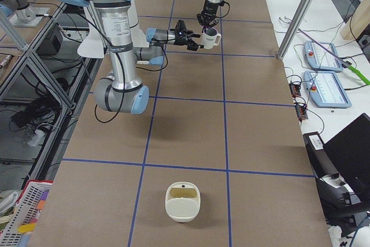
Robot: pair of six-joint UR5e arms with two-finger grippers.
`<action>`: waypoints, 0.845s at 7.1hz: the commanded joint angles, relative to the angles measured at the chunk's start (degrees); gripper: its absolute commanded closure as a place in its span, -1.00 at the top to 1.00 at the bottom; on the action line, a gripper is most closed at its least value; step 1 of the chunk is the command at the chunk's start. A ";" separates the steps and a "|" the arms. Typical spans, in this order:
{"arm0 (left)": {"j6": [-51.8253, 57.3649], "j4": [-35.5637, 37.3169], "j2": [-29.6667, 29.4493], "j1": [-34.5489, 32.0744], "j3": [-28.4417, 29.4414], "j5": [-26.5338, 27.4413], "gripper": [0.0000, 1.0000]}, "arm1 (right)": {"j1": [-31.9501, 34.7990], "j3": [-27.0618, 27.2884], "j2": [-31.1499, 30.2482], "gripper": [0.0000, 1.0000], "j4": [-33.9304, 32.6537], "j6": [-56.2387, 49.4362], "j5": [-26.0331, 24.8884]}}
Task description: Left arm hands cup to right arm to dump lemon
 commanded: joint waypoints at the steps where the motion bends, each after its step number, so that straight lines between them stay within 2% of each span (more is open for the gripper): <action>1: 0.06 -0.16 0.07 0.81 -0.21 -0.04 -1.00 | 0.21 0.00 0.11 0.98 0.00 0.00 0.00; 6: 0.24 -0.07 0.34 1.16 -1.26 -0.22 -1.00 | 0.57 -0.17 0.02 0.97 0.00 0.09 0.00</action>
